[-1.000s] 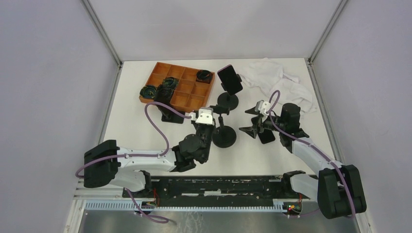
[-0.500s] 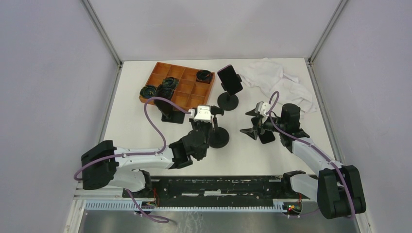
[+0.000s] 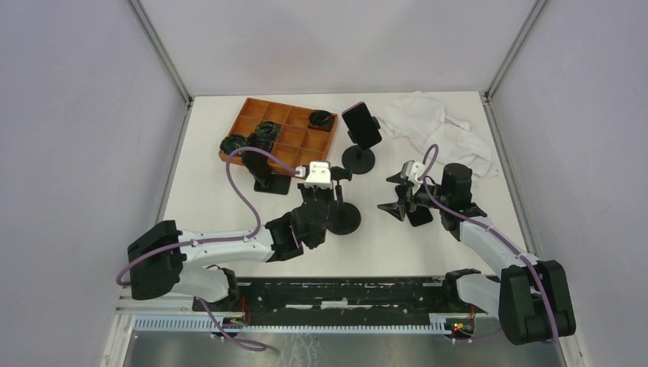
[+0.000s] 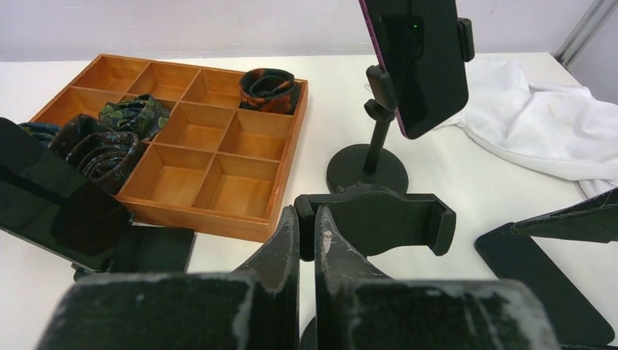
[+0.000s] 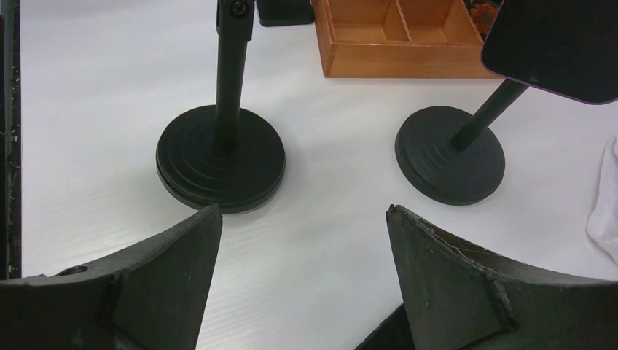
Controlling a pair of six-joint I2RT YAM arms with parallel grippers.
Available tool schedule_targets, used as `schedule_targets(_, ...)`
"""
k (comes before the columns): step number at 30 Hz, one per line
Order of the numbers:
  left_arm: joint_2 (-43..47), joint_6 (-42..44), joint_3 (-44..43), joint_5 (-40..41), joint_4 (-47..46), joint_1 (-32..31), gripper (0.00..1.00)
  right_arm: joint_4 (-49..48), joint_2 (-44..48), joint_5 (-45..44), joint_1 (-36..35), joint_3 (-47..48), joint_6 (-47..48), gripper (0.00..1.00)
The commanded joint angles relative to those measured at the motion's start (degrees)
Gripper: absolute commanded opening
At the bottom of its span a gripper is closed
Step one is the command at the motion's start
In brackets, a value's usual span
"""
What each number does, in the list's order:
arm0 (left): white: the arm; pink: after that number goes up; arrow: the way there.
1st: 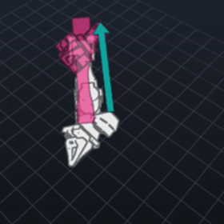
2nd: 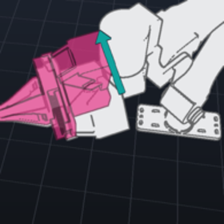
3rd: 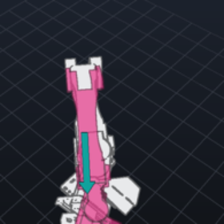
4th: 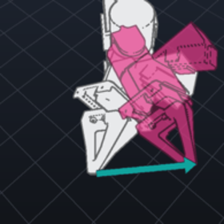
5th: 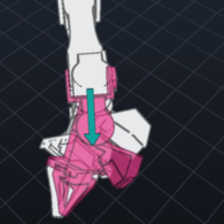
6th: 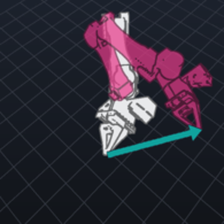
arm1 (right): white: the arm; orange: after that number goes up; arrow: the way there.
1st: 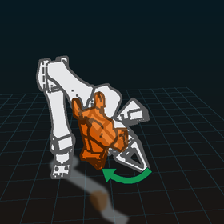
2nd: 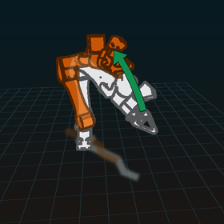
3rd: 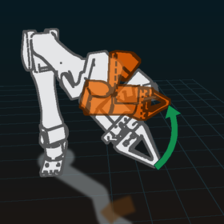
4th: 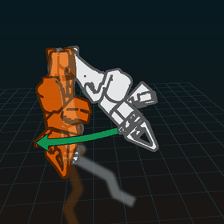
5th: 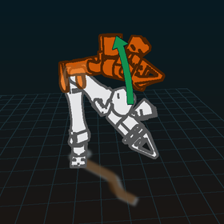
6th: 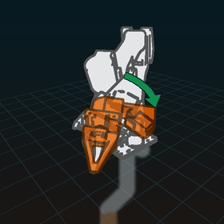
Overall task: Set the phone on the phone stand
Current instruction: Adjust the phone stand at the center of the board.
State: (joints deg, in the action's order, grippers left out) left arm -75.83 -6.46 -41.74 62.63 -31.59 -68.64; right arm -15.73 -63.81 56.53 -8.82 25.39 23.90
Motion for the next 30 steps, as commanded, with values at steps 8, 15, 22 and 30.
schedule_targets(8, 0.11, -10.92, -3.72, -0.03, 5.72, 1.36, 0.25, -0.35, 0.25, 0.16, 0.24, 2.04, 1.04, 0.90)
schedule_targets(15, 1.13, -13.22, -3.91, -1.37, 8.72, 1.39, 0.29, 0.05, 0.18, -0.02, 0.41, 2.17, 1.24, 0.90)
schedule_targets(22, 4.19, -15.78, -4.53, -4.17, 13.87, 1.40, 0.34, 0.09, 0.09, -0.09, 0.58, 2.21, 1.23, 0.90)
schedule_targets(30, 8.49, -15.83, -6.47, -7.84, 21.22, 1.36, 0.35, 0.46, -0.11, -0.28, 0.81, 2.35, 1.49, 0.91)
